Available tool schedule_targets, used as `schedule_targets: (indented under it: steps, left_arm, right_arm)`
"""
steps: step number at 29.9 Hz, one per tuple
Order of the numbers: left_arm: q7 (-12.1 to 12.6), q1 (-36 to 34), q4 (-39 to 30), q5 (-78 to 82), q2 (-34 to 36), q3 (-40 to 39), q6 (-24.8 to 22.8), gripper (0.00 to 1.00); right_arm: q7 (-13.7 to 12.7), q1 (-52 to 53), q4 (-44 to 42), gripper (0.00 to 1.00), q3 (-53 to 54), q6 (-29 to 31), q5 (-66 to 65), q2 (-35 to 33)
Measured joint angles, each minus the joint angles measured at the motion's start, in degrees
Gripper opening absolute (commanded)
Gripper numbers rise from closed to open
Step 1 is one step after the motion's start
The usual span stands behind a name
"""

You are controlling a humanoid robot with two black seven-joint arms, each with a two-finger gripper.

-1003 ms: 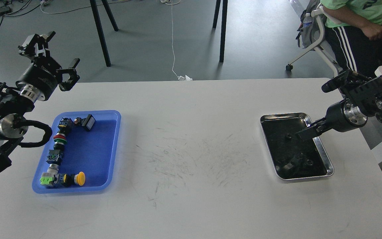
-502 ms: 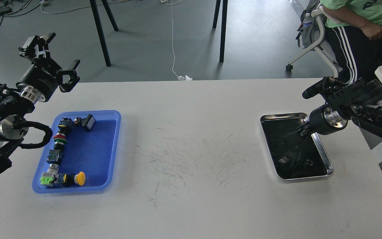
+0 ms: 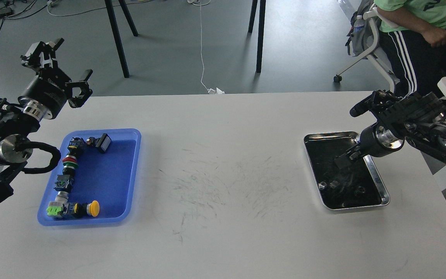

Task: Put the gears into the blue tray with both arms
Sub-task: 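Grasp the small black gear in the metal tray with the right gripper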

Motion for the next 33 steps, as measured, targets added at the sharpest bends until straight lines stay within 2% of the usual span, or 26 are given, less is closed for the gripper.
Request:
schedule_targets:
  steps: [11,19,33]
  left_arm:
    - [0.0,0.1,0.0,0.0,0.2,0.0,0.0,0.99]
    - [-0.1,0.2,0.0,-0.1,0.1,0.0,0.0,0.99]
    - [-0.1,0.3,0.0,-0.2,0.1,-0.1,0.0,0.99]
  right_arm:
    - [0.0,-0.8,-2.5,0.76,-0.2,0.0,0.0,1.8]
    - [0.0,-1.6,-3.2,0.64,-0.7,0.0,-0.1,2.2]
    - [0.0,-1.7,-6.4,0.62,-1.4,0.0,0.0,4.4]
